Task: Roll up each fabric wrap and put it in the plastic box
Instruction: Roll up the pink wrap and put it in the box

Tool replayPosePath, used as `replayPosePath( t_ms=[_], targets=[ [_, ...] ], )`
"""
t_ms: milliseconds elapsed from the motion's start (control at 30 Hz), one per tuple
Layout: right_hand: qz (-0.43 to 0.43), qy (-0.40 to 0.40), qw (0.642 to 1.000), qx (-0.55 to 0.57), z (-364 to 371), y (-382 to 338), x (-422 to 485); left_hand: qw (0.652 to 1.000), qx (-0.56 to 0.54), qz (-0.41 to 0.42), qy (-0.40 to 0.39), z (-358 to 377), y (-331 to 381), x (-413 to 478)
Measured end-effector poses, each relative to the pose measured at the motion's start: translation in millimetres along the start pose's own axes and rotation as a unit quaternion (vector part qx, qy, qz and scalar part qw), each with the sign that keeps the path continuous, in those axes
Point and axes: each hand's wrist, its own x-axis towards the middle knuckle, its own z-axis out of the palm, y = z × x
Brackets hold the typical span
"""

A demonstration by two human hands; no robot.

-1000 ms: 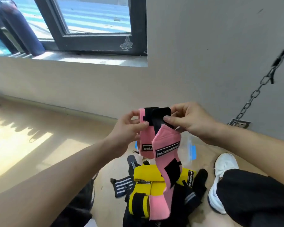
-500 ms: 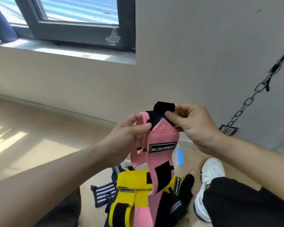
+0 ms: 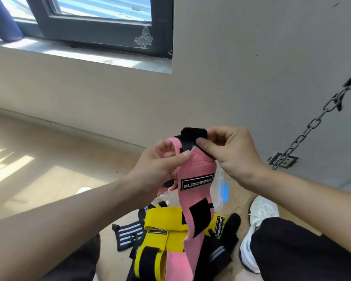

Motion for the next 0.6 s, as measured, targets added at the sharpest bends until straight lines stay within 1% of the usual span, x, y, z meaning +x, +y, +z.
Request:
replayPosePath(
  t_ms=[100,167,233,267,367,433,500,600],
  targets=[
    [-0.013,0.004,0.998,-0.054,4,1,0,0.999,0.014,0.009,0.028,0,-1,-2],
    [-0.009,0.042,0.993,-0.110,8,3,1,0.998,0.017,0.017,0.051,1,-1,-2],
    [0.018,0.077,0.986,-0.146,8,7,2,0.997,0.014,0.022,0.071,0,-2,-3],
    [0.042,0.078,0.988,-0.128,8,8,3,0.997,0.008,0.022,0.075,0,-2,-3],
    [0.124,0.032,0.991,0.026,9,11,2,0.997,0.003,0.015,0.072,-2,0,-3],
    [0.147,0.002,0.985,0.095,13,10,1,0.997,0.010,0.001,0.072,-5,1,-3],
    [0.145,-0.008,0.984,0.107,16,9,1,0.996,0.014,-0.015,0.089,-8,2,-3],
    [0.136,-0.031,0.986,0.090,23,6,-2,0.992,-0.018,-0.026,0.126,-11,3,-4]
  ],
)
